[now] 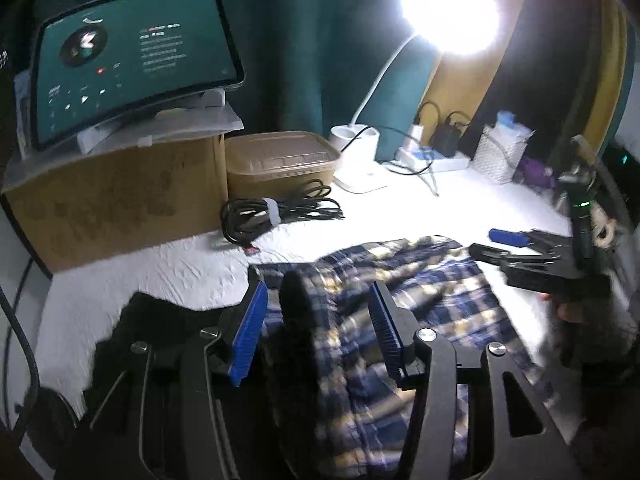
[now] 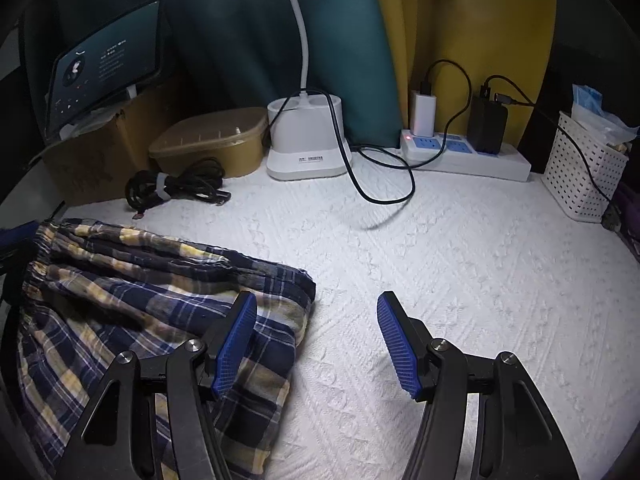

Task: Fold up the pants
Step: 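Open the left gripper and release the folded pants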

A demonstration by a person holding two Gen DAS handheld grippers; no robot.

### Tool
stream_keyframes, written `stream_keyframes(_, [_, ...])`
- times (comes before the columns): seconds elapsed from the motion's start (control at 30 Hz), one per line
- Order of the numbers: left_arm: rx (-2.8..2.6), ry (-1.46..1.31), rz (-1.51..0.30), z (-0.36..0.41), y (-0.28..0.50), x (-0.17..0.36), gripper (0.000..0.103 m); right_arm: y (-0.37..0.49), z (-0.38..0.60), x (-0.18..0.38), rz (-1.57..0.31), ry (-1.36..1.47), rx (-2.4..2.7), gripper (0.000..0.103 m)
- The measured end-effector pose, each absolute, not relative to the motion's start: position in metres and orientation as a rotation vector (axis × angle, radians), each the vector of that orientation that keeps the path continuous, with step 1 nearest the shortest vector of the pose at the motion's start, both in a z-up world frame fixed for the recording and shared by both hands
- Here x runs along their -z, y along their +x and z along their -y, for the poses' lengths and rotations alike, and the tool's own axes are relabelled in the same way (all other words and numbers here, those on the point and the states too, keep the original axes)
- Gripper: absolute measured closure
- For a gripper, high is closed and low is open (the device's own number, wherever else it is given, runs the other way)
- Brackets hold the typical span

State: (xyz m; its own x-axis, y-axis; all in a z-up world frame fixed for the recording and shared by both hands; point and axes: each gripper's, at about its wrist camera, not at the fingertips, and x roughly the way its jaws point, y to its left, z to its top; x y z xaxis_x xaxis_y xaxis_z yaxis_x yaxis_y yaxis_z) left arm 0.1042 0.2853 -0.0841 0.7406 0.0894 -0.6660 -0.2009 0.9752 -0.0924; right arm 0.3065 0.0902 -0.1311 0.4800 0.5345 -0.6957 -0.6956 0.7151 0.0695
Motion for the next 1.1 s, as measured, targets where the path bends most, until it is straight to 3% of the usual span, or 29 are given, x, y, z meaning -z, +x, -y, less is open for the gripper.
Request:
stream_keyframes(0.4, [-0.224, -0.129, -0.816, -0.308, 0.138, 0.121, 0.05, 0.32, -0.103, 0.151, -0.804, -0.24, -0.769, 0.039])
stream_keyframes(0.6, [-0.238, -0.143, -0.837, -0.318, 0.142, 0.135, 0.044, 0.325, -0.11, 0.156, -0.82, -0.246, -0.778, 0.039])
stream_keyframes(1.1, [-0.218, -0.205, -0.759, -0.304, 0.106, 0.104, 0.043, 0.303, -0.098, 0.139, -0.793, -0.235, -0.742, 0.039])
